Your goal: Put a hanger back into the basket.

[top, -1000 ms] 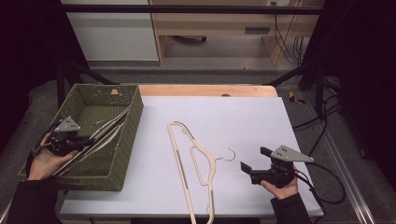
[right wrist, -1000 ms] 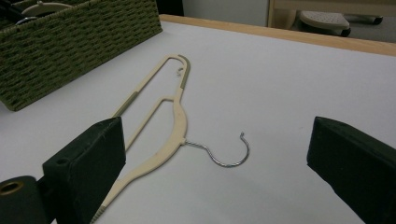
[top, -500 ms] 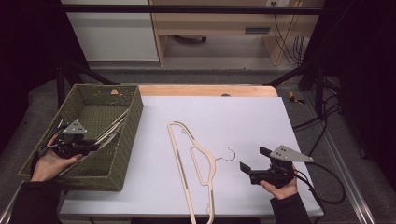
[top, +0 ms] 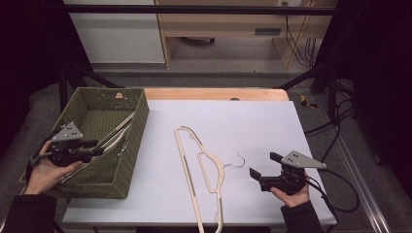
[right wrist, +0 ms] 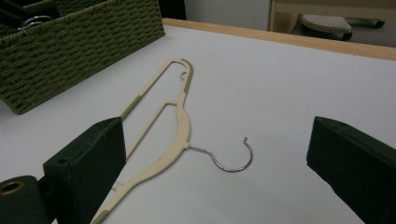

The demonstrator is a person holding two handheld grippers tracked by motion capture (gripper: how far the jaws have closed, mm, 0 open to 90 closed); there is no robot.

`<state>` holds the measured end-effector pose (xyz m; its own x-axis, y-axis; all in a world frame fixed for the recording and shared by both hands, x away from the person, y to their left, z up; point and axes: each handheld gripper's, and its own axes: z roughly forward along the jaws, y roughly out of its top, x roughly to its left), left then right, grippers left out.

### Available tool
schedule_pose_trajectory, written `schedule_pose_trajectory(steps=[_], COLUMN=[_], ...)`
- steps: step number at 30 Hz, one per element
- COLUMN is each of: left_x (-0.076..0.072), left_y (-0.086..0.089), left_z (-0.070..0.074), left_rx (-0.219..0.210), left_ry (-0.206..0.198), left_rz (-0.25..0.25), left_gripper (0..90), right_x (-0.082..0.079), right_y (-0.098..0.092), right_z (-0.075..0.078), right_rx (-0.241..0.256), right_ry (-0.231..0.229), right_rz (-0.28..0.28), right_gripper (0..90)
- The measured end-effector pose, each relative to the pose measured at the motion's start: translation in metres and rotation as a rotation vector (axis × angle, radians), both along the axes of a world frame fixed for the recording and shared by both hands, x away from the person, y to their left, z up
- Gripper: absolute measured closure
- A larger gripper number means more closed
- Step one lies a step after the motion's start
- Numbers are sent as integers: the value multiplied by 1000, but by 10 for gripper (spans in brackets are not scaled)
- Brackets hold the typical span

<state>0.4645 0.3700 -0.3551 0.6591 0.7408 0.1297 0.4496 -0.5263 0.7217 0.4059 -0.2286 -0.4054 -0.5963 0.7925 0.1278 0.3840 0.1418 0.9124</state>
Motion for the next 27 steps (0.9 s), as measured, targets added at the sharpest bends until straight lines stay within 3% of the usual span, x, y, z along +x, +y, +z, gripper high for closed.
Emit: schedule_pose_trajectory(steps=[1, 3, 5, 7, 9, 12, 19, 27], left_x=[-3, -4, -7, -13, -15, -21, -31, -35], left_y=[-5, -8, -13, -23, -26, -39, -83, -120], left_z=[5, 8, 12, 15, 16, 19, 22, 19], left_rx=[-37, -58, -126, -203, -216, -279, -331, -367], left_ry=[-37, -52, -80, -120, -134, -170, -214, -218], left_rz=[12, 18, 20, 25, 26, 19, -29, -85], left_gripper=[528, 495, 390, 342, 293, 249, 114, 94], right_x=[0, 0, 0, 1, 1, 1, 0, 1], right_y=[0, 0, 1, 1, 1, 1, -1, -1], right_z=[0, 0, -1, -1, -1, -1, 0, 0], right_rx=[1, 1, 1, 2, -1, 3, 3, 7], right_ry=[1, 2, 2, 1, 1, 3, -2, -8], right_rz=[0, 0, -5, -6, -3, -9, -8, -19], right_gripper=[53, 53, 53, 52, 53, 53, 52, 49])
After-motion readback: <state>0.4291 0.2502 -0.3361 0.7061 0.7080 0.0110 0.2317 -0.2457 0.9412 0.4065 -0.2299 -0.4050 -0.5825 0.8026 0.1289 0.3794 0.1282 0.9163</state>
